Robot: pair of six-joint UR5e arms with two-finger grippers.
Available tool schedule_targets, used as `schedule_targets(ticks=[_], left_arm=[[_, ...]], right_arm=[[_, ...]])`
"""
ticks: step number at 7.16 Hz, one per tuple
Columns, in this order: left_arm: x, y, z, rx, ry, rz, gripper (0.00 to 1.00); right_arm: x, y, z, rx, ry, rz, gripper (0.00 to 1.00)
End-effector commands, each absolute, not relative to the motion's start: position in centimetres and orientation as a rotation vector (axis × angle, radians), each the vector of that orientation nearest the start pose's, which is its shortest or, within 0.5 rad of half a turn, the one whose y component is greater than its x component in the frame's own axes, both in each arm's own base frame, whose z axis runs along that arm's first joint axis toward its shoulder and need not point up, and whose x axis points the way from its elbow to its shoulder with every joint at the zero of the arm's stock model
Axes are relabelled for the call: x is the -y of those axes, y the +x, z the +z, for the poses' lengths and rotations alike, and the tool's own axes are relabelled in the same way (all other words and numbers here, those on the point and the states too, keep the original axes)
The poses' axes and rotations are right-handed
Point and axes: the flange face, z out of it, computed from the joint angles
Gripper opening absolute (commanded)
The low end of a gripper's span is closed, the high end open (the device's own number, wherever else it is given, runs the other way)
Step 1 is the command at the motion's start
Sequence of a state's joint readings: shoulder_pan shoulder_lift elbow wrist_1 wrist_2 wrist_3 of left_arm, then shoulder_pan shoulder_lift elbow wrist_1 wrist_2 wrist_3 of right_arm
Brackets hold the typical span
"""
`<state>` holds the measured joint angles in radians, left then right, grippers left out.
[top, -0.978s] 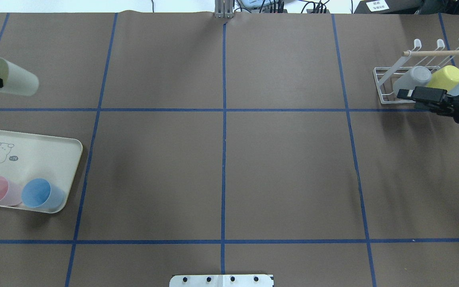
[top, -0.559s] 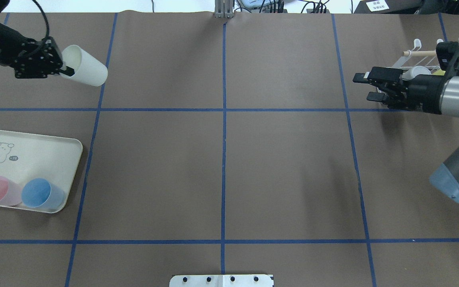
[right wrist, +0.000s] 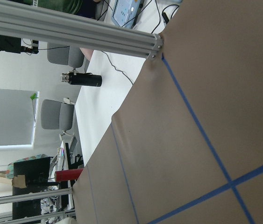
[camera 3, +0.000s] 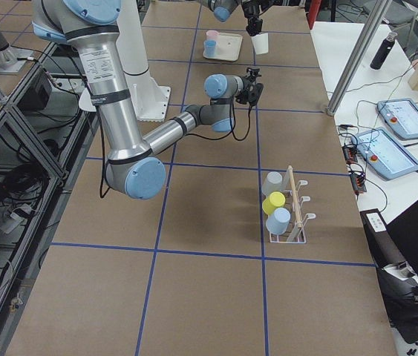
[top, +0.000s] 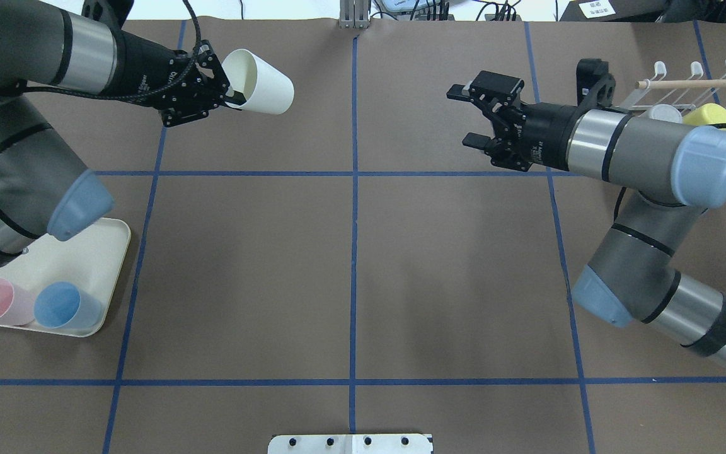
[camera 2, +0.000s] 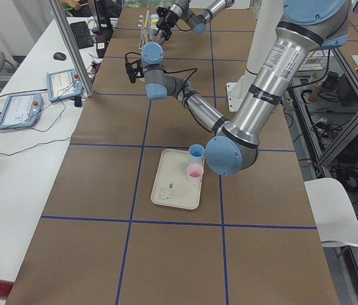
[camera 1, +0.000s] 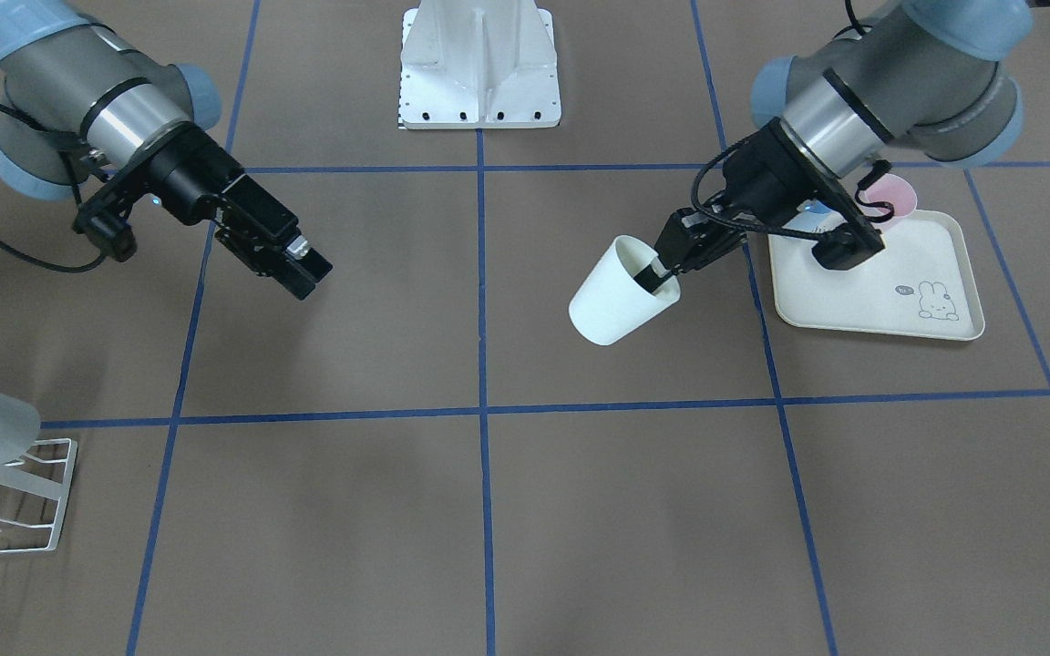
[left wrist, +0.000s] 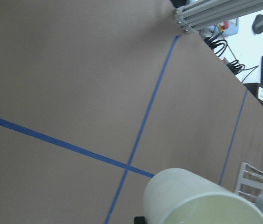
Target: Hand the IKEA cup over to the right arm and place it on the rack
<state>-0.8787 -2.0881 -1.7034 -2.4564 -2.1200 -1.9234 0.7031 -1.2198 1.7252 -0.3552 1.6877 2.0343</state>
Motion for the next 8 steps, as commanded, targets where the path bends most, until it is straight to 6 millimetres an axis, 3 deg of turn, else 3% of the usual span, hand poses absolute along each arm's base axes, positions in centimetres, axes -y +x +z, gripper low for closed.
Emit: schedule_targets(ticks=[1, 3, 4, 8], left_arm=[[49.6, 36.6, 17.7, -1.8, -0.059, -0.683, 0.0], [49.3, 37.3, 18.8, -1.921, -0.138, -0.714, 0.0], [49.0, 37.4, 18.8, -1.972, -0.146, -0.737, 0.0], [47.8, 38.7, 20.0, -2.125, -0.241, -0.805, 0.0]], right_arm=[[45.4, -38.6, 21.0, 1.837, 0.031, 0.772, 1.0], [45.2, -39.3, 18.8, 1.873, -0.039, 0.802, 1.0], [45.6, -39.1, 16.5, 1.91, -0.027, 0.781, 1.0], [45.7, -39.2, 16.0, 1.93, -0.187, 0.902, 1.0]])
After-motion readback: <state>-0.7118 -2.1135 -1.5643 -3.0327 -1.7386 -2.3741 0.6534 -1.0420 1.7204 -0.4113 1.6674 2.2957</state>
